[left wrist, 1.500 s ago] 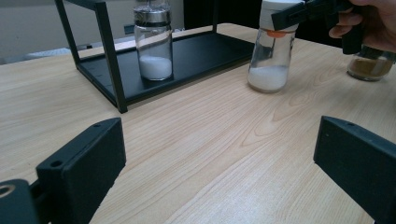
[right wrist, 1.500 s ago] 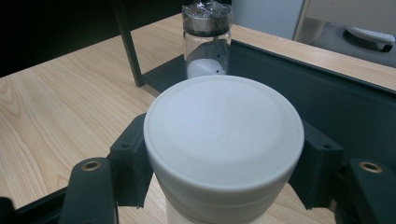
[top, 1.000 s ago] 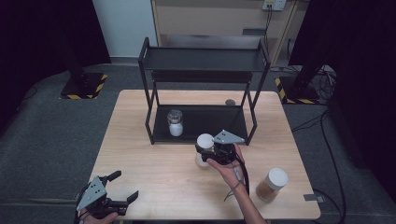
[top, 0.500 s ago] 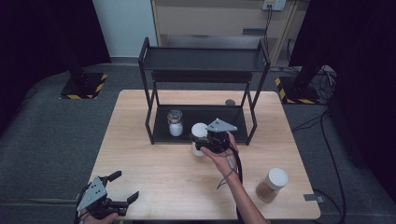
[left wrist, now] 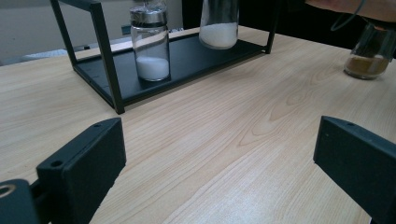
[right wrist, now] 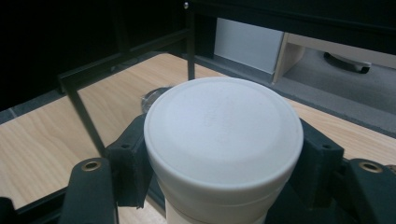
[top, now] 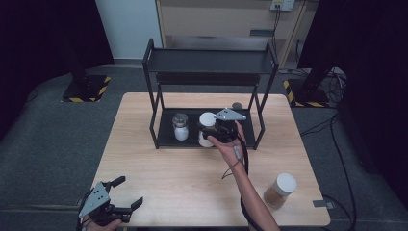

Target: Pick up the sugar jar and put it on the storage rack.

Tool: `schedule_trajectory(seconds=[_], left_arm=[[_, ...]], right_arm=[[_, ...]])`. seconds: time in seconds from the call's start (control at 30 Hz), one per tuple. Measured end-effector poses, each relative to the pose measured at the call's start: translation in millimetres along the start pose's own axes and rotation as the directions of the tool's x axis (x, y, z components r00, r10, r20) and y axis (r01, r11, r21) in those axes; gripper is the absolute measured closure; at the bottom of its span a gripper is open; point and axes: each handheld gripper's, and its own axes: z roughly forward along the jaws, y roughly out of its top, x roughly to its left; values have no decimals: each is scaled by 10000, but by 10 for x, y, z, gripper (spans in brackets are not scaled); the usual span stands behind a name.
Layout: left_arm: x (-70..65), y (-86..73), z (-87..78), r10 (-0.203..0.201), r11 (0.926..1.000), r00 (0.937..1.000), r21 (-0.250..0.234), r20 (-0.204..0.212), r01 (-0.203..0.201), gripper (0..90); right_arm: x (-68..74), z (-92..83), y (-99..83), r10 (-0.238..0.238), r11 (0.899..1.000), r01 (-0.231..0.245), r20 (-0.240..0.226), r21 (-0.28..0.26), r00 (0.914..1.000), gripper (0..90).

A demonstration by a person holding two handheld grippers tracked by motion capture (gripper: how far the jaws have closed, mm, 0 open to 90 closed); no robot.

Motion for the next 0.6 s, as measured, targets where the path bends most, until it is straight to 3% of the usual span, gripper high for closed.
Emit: schedule_trajectory(seconds=[0.6], left_arm=[[11, -13, 0, -74, 10000, 10000, -45, -5, 74, 13]], right_arm=[[-115, 317, 65, 2, 9997, -10, 324, 254, 9995, 339]])
